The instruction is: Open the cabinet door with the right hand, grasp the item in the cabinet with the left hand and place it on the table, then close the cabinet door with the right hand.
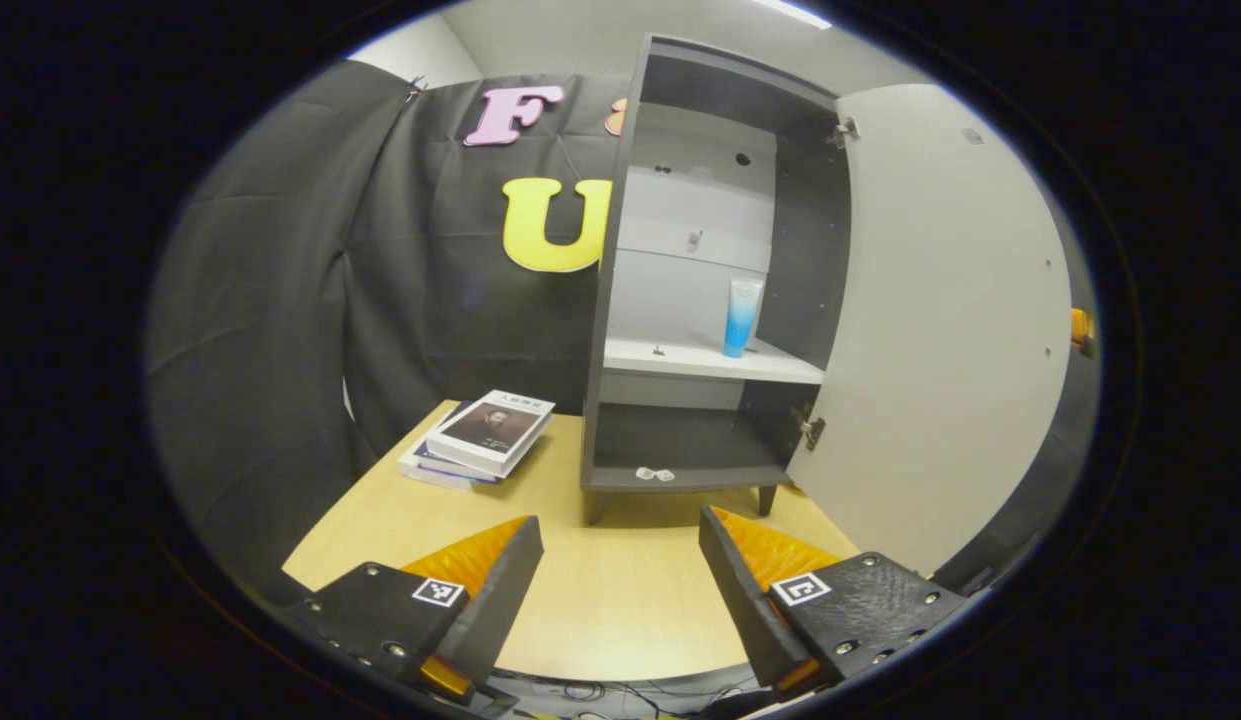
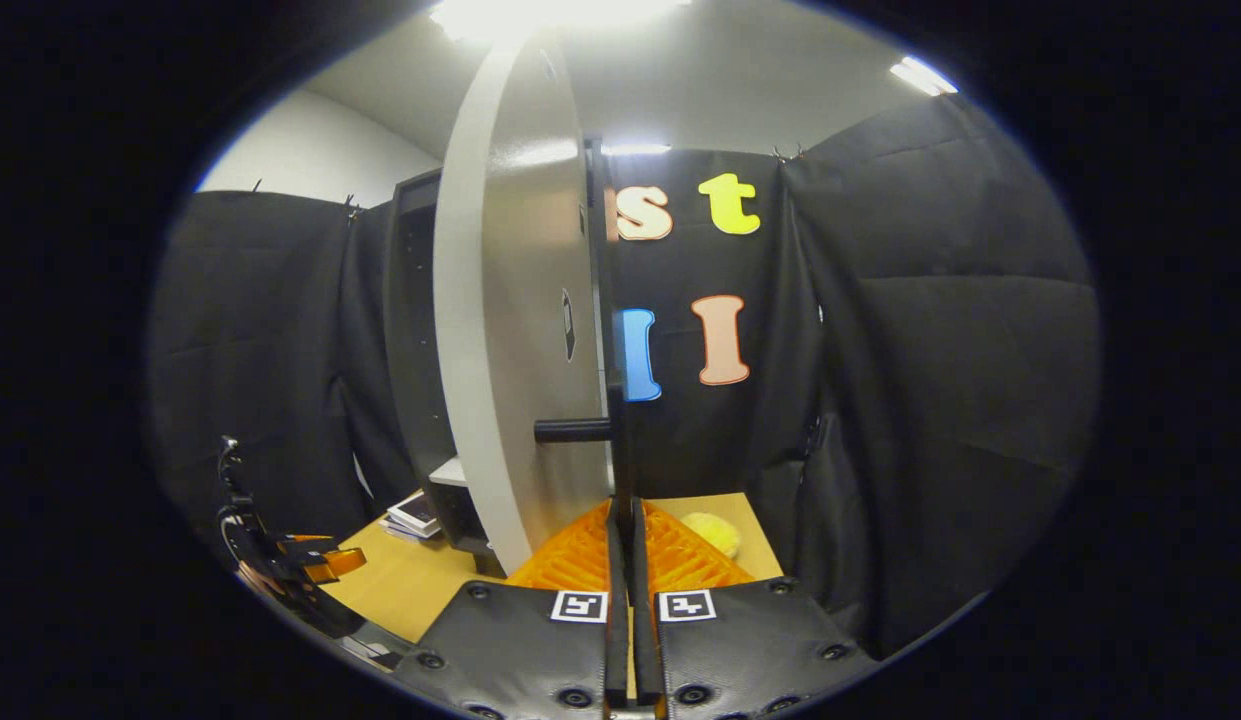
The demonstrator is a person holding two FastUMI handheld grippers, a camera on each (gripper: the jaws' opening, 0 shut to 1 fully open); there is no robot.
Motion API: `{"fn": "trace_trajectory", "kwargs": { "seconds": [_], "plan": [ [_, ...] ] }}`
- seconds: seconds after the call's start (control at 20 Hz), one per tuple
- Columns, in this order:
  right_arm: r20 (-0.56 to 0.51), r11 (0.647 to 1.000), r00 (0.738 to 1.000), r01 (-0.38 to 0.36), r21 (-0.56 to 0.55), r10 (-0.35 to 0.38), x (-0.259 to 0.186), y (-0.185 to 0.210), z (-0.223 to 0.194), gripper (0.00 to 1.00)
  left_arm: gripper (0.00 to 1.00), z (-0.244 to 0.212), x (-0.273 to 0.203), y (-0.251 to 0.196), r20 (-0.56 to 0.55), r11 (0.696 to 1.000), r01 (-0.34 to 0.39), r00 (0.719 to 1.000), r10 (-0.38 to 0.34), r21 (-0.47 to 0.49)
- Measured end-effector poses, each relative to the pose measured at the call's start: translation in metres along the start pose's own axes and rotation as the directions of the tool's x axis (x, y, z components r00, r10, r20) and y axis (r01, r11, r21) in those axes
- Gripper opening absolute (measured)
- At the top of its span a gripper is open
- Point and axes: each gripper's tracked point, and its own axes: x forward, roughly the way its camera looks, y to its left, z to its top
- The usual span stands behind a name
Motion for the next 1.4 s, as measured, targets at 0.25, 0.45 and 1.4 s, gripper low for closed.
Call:
{"fn": "trace_trajectory", "kwargs": {
  "seconds": [0.25, 0.45, 1.4],
  "plan": [
    [0.001, 0.999, 0.999, -0.045, 0.026, 0.045, 0.004, -0.003, 0.004, 0.07, 0.94, 0.021, 0.004, -0.035, 0.001, 1.0, 0.031, 1.0, -0.031, 0.006],
    [0.028, 0.995, 0.998, -0.056, 0.083, 0.054, -0.008, 0.003, 0.011, 0.08, 0.94, 0.039, 0.016, -0.044, 0.003, 0.993, 0.095, 0.995, -0.096, 0.063],
    [0.043, 0.869, 0.873, 0.477, 0.133, -0.486, -0.064, -0.096, 0.005, 0.1, 0.94, 0.139, 0.073, -0.072, 0.213, 0.952, 0.247, 0.935, -0.282, 0.179]
  ]
}}
